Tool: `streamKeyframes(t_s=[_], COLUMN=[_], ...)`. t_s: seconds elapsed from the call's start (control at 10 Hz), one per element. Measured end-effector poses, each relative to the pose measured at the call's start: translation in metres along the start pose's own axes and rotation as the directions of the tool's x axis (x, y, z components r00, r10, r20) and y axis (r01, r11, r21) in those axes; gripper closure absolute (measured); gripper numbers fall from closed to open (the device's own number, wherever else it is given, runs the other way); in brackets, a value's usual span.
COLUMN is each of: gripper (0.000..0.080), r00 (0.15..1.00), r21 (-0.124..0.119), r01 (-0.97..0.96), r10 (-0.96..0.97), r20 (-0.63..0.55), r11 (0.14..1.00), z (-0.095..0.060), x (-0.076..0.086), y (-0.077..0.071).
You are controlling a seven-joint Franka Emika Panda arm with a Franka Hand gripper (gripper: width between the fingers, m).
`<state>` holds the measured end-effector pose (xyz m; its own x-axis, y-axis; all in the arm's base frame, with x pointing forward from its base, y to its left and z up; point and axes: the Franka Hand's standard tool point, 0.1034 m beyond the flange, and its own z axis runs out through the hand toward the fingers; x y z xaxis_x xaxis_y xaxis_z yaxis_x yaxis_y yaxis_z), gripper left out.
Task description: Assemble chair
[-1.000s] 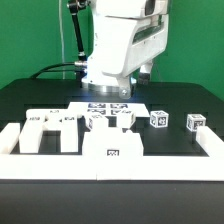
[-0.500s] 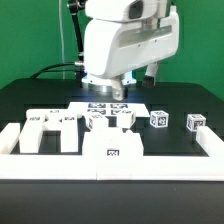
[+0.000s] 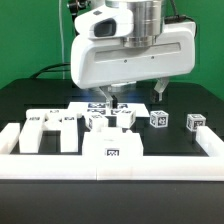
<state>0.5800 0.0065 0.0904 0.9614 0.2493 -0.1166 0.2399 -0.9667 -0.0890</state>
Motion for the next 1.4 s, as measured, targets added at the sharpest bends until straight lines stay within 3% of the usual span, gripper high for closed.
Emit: streamKeyframes(t_s=[0.3,0.6,1.1,1.4], gripper=[0.0150,0.0150,0.0150,0.0150], r00=[0.980,0.979,0.980,0.980], r21=[0.000,-0.015,-0.014,-0.011], r01=[-0.196,-0.164,-0.162,-0.171], r10=[0.196,0.161,0.159,0.169], r20=[-0.024,-0.124,-0.118,-0.107], r11=[0.981,0.986,0.987,0.985], z=[0.004,0.019,0.024,0.051], x=[0.005,0.018,0.017,0.010], y=[-0.001,0.006,0.006,0.004])
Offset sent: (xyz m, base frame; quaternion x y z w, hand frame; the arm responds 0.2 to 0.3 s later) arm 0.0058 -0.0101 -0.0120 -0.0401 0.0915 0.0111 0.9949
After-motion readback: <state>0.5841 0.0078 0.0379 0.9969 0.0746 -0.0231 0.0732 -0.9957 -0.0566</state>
